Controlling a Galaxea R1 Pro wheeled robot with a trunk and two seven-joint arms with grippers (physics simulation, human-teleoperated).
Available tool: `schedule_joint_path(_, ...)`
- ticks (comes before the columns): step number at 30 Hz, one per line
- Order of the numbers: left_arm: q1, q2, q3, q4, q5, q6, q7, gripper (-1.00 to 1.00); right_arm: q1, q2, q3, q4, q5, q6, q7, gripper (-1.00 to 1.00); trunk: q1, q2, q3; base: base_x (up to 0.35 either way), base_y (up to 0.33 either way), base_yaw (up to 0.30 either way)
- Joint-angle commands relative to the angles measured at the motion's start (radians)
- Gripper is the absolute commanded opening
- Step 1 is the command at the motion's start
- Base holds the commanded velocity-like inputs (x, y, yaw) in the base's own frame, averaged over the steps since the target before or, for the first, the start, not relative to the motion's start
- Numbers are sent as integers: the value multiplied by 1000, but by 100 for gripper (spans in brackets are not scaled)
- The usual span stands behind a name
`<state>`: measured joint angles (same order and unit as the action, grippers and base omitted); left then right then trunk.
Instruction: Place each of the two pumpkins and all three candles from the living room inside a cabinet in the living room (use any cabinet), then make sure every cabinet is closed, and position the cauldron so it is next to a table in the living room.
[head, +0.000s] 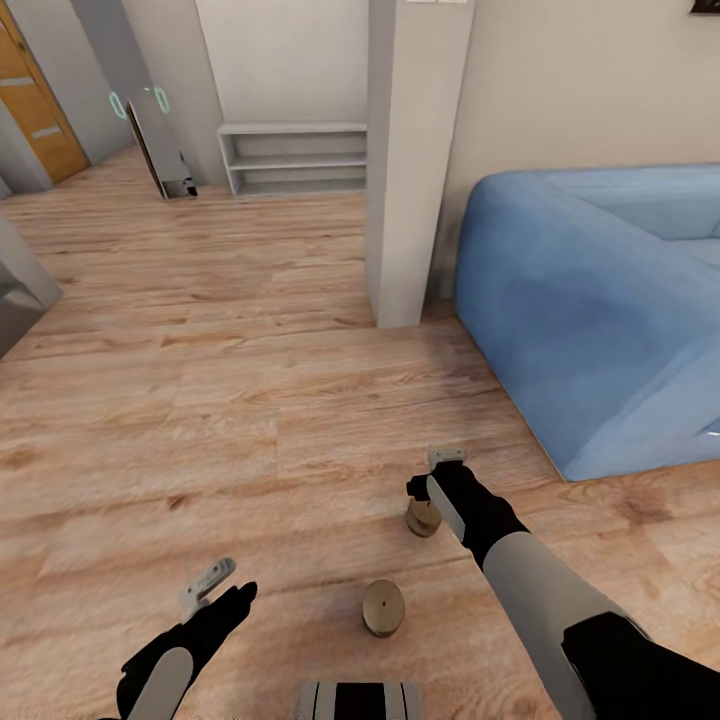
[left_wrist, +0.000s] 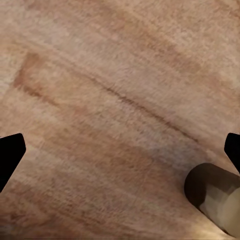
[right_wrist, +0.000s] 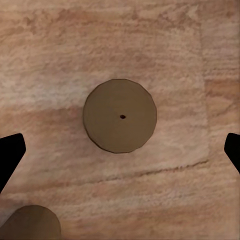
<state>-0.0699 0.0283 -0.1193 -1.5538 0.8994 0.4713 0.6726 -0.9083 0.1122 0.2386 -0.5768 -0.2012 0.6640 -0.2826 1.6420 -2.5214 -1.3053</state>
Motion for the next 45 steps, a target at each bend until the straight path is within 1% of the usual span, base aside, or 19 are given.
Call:
schedule_joint_path(1,11,3,-3,-2,7,0,10,100,-1,-1,5,-1,-11,3,-9,100,0,0,-1,13,0,0)
schedule_joint_path(3,30,8,-9,-4,-3,-2,14,100,-1,0,5,0,-11,3,-9,100,0,0,-1,121,0,0)
schedule_joint_path(5,43,9,-9,-3,-43,-5,16,100,-1,0,5,0,-10,3,-9,100,0,0,-1,239,0,0)
schedule_joint_path(7,47,9,-7,-3,-62,-5,13,100,-1,1,5,0,-10,3,-9,100,0,0,-1,216,0,0)
schedule_joint_path(11,50,6,-4,-5,-71,-4,16,100,-1,0,5,0,-10,3,-9,100,0,0,-1,92,0,0)
schedule_joint_path(12,49,3,-3,-9,-73,-4,18,100,-1,0,5,0,-10,3,-9,100,0,0,-1,37,0,0)
schedule_joint_path(17,43,-5,-1,-16,-69,-2,19,100,-1,-1,5,0,-11,3,-9,100,2,-1,-20,14,0,0)
schedule_joint_path(32,39,-7,0,-19,-68,0,13,100,-1,-2,5,0,-11,3,-9,100,9,-5,-78,1,0,0)
schedule_joint_path(37,39,-6,-1,-19,-68,0,13,100,-1,-2,5,0,-11,3,-9,100,9,-5,-78,0,0,0)
schedule_joint_path(42,45,6,-10,-14,-77,1,13,100,-1,-2,5,0,-11,3,-9,100,9,-5,-78,70,0,0)
schedule_joint_path(45,47,8,-6,-11,-75,0,12,100,-1,-2,5,0,-11,3,-9,100,9,-5,-78,164,0,0)
